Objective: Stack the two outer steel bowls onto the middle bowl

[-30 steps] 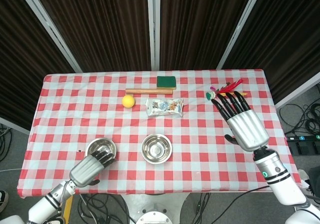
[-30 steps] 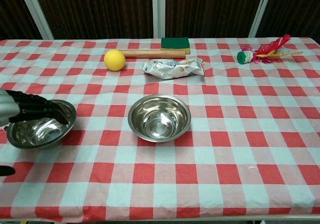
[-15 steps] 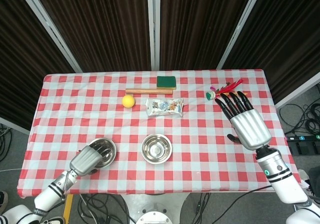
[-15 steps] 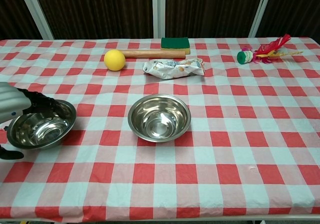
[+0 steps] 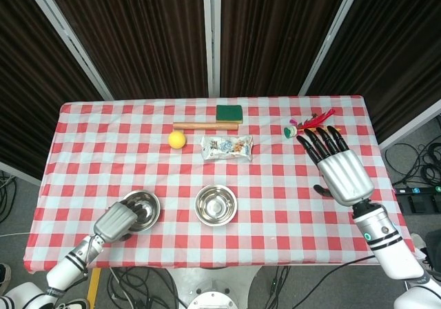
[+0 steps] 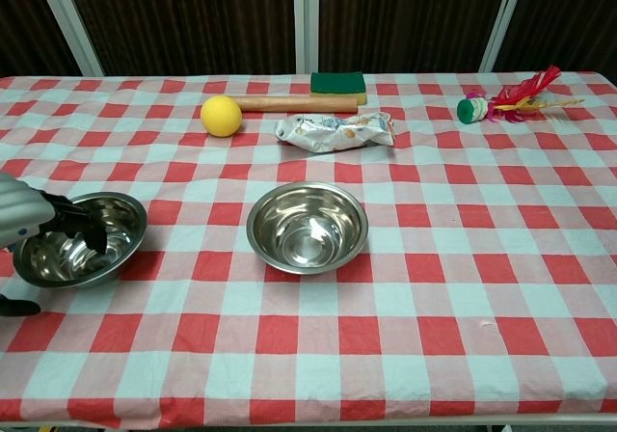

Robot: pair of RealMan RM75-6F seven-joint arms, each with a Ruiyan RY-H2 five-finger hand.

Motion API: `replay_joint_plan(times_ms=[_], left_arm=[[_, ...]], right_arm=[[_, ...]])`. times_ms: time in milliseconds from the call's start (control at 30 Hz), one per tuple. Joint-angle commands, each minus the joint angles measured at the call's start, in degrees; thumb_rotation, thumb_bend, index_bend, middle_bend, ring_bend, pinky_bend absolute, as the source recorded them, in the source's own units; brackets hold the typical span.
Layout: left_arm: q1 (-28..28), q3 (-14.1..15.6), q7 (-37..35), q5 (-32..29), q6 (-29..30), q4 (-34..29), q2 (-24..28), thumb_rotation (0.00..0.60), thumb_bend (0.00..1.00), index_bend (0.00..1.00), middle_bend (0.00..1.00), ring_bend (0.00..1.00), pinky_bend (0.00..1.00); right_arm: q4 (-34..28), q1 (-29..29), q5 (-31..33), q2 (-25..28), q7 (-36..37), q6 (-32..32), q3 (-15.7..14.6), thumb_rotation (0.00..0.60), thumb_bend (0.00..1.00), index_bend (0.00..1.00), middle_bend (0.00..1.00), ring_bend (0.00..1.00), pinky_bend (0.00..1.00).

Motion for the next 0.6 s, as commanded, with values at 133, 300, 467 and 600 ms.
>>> replay_joint_plan(times_ms=[133,300,467,600], left_arm=[[-1.0,0.2,-2.7,2.8,3.1,4.6,-2.7,0.600,0.20,0.50,0.54,0.47,0.55],[-1.7,0.6,-4.0,3.6,3.5,7.9,-4.7,0.600,0.21,0.54,0.57,0.50,0.58],[-2.3,1.2,-5.1,3.7,3.0,10.4,-6.1,0.600,0.22,0.54,0.58,0.50,0.59],[-2.6,1.4,-5.9,3.6,3.1,11.9,-6.9,0.600,0.23,0.56,0.59,0.52,0.61]], right_arm=[[0.3,-0.1,0.8,0.2,0.0,-0.2,0.2,0.600,0.00,0.00,0.04,0.00,0.00],[0.7,0.1,1.7,0.1,-0.2,-0.5,0.4,0.600,0.00,0.00,0.04,0.00,0.00],[1.0,0.2,2.5,0.3,-0.3,-0.7,0.7,0.600,0.00,0.00,0.04,0.00,0.00],[1.3,0.3,3.2,0.4,-0.2,-1.0,0.7,0.600,0.00,0.00,0.04,0.00,0.00]])
